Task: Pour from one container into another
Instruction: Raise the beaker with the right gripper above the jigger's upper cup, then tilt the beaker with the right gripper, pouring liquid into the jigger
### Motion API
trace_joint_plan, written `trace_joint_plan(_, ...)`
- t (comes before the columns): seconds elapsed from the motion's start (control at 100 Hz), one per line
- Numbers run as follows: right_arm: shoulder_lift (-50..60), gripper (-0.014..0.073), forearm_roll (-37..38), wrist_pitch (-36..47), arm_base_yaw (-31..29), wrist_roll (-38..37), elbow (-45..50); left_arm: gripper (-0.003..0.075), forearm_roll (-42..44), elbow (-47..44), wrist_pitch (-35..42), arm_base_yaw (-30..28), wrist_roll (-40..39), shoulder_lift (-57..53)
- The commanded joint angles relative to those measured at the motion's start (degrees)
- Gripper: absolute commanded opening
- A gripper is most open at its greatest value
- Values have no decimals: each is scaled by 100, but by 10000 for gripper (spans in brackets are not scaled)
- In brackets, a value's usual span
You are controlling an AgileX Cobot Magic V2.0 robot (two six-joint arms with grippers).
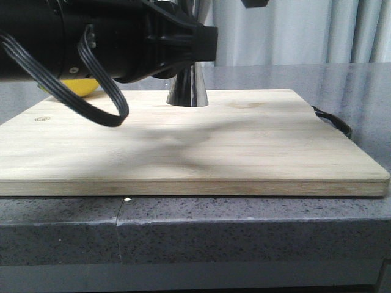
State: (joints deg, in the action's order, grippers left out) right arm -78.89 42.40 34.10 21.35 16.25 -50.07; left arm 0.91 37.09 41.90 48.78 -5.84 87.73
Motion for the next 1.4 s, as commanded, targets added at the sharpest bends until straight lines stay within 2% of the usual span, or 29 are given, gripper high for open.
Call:
trace_joint_plan(0.0,232,150,-132,423,-8,221,-216,-20,-6,144,513,15,-63,-242)
trace_joint_plan(0.71,241,150,139,423,-8,580,-216,-20,-6,144,513,-7,-42,-242)
trace_joint_plan(1.39,241,150,139,378,-8,1600,-216,-20,-6,144,513,-7,-34,-242)
